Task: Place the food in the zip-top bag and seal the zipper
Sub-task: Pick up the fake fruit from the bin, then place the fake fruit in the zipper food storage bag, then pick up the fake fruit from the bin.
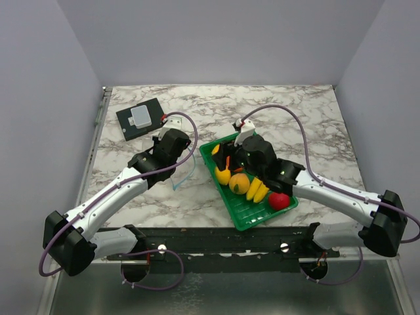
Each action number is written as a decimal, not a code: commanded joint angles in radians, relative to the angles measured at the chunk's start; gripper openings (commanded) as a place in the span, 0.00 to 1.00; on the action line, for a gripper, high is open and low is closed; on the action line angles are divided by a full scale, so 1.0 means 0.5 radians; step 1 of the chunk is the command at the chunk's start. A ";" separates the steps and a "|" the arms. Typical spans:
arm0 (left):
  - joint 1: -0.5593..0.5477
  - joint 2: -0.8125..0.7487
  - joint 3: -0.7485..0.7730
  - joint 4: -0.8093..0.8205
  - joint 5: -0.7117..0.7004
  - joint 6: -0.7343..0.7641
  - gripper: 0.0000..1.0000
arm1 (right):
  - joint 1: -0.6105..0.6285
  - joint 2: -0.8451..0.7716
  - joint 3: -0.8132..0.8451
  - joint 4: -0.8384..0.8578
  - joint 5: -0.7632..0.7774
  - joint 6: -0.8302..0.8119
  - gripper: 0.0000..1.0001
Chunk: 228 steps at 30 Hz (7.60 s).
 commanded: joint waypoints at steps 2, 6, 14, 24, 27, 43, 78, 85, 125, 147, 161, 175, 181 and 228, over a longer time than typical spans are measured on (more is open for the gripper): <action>-0.007 -0.026 -0.024 0.036 0.064 0.016 0.00 | -0.011 -0.174 -0.143 -0.215 0.262 0.158 0.69; -0.005 -0.030 -0.027 0.039 0.068 0.018 0.00 | -0.011 -0.230 -0.158 -0.430 0.330 0.281 0.73; -0.005 -0.026 -0.033 0.045 0.084 0.018 0.00 | -0.010 -0.266 -0.320 -0.568 0.334 0.433 0.86; -0.005 -0.020 -0.036 0.050 0.109 0.022 0.00 | -0.011 -0.023 -0.315 -0.710 0.363 0.592 0.95; -0.003 -0.024 -0.036 0.051 0.113 0.023 0.00 | -0.011 0.051 -0.314 -0.705 0.361 0.619 0.95; -0.006 -0.033 -0.039 0.058 0.148 0.024 0.00 | -0.011 0.364 -0.216 -0.722 0.377 0.656 0.86; -0.006 -0.023 -0.036 0.058 0.184 0.023 0.00 | 0.001 -0.029 0.016 -0.106 -0.403 0.248 0.46; -0.007 -0.047 -0.033 0.057 0.199 0.028 0.00 | 0.013 0.172 0.215 0.027 -0.540 0.234 0.45; -0.005 -0.134 -0.042 0.096 0.280 0.031 0.00 | 0.075 0.774 0.516 0.189 -0.538 0.347 0.96; -0.006 -0.141 -0.048 0.096 0.262 0.030 0.00 | 0.084 0.431 0.304 0.086 -0.371 0.321 1.00; -0.006 -0.147 -0.042 0.091 0.208 0.032 0.00 | 0.084 0.059 0.056 -0.269 0.068 0.323 1.00; -0.007 -0.137 -0.045 0.091 0.226 0.028 0.00 | 0.081 -0.309 -0.120 -0.915 0.469 0.534 0.99; -0.005 -0.143 -0.045 0.091 0.234 0.028 0.00 | 0.081 -0.402 -0.135 -1.308 0.544 0.759 0.95; -0.008 -0.227 -0.073 0.092 0.316 0.026 0.00 | -0.098 -0.165 -0.384 -1.898 0.858 1.564 0.92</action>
